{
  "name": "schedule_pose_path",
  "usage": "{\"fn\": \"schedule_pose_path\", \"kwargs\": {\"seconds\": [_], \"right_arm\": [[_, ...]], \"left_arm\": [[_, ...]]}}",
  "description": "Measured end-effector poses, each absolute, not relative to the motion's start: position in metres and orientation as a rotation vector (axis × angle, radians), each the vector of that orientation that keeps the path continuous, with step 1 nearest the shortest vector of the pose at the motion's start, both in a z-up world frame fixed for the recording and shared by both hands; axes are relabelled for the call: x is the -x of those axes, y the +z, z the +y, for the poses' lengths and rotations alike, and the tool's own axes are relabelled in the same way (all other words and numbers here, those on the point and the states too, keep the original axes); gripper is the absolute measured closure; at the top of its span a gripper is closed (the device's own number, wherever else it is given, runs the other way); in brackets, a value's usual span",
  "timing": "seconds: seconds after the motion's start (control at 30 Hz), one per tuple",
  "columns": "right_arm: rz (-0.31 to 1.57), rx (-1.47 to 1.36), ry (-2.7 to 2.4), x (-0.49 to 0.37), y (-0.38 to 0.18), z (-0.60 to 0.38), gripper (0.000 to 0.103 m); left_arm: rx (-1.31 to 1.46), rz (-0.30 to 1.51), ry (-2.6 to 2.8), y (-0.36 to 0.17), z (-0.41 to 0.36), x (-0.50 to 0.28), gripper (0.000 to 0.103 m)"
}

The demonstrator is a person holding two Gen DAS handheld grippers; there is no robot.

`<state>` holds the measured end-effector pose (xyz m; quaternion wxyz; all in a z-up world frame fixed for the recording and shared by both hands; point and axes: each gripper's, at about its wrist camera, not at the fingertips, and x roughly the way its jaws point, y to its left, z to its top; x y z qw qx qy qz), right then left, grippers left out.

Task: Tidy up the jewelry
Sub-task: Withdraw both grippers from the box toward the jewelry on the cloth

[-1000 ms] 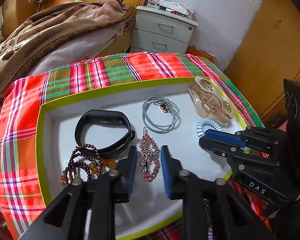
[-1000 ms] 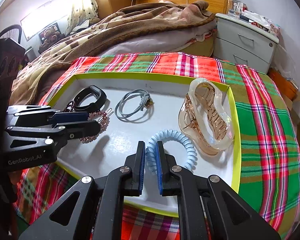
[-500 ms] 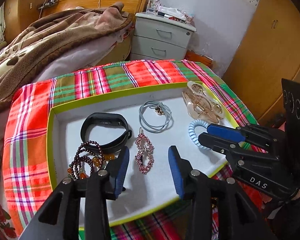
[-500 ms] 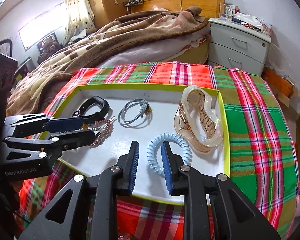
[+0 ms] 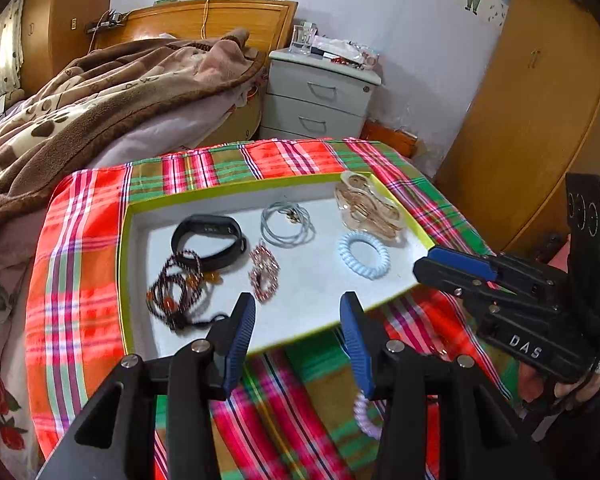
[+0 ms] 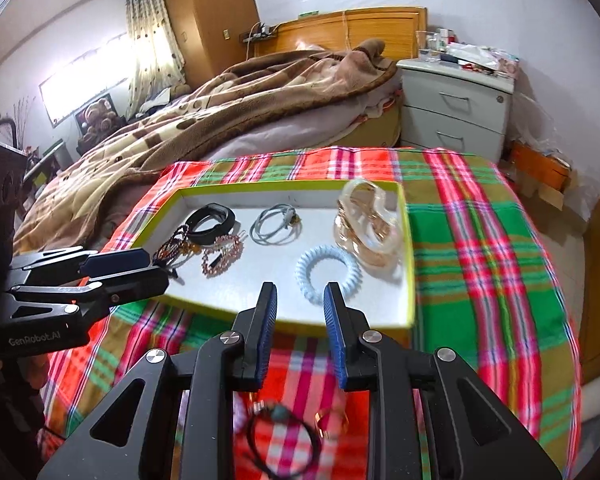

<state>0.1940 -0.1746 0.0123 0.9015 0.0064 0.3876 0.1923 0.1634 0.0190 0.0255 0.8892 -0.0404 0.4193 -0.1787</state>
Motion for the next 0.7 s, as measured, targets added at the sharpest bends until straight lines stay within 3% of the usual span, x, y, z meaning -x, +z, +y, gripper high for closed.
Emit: {"fn": "schedule_pose_path", "kwargs": {"seconds": [0.23,0.7], "right_arm": [[0.807,-0.054,0.357,-0.164,0.007,-0.2,0.072],[0.901,-0.04,0.325,-0.154,-0.031,-0.217,0.072]], "left_arm": [[0.122,0.875,-0.383,0.019,0.022,-0.138,0.057],[0.148,0.919,-0.376,0.001,0.023,-0.111,0.057]]}}
